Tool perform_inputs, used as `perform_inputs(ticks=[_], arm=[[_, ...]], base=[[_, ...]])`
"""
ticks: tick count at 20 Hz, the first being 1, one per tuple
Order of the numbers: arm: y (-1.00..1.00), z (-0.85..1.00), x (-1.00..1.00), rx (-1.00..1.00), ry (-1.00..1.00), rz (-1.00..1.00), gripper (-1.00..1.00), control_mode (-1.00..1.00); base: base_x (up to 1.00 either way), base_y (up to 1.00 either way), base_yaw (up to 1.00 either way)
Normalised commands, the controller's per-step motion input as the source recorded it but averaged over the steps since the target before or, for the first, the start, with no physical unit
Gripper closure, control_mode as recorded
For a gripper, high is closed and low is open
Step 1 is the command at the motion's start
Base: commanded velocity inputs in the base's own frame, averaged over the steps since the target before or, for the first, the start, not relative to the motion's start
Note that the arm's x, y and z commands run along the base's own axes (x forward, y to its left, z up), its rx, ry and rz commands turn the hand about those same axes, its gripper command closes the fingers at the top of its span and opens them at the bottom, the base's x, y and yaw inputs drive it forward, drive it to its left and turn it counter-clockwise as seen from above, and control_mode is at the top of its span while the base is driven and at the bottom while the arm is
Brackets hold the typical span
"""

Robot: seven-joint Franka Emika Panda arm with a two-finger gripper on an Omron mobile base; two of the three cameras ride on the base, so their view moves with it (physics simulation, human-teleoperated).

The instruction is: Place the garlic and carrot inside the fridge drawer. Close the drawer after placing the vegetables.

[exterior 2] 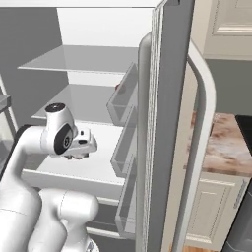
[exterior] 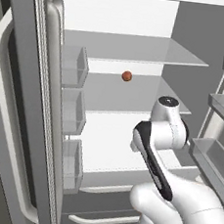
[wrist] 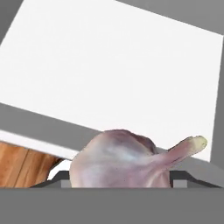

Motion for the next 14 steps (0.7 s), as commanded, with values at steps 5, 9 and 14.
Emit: perform_inputs(ticks=[5,9,14], arm=[[0.08,-0.78,0.7,0.0,0.06,0.0,1.0,-1.0],[0.07,-0.77,0.56,0.0,0.02,0.0,1.0,-1.0],[0.0,-0.64,0.38,0.0,0.01,0.0,1.0,-1.0]], base=[[0.0,0.0,0.0],[0.0,0.0,0.0],[0.0,0.0,0.0]])
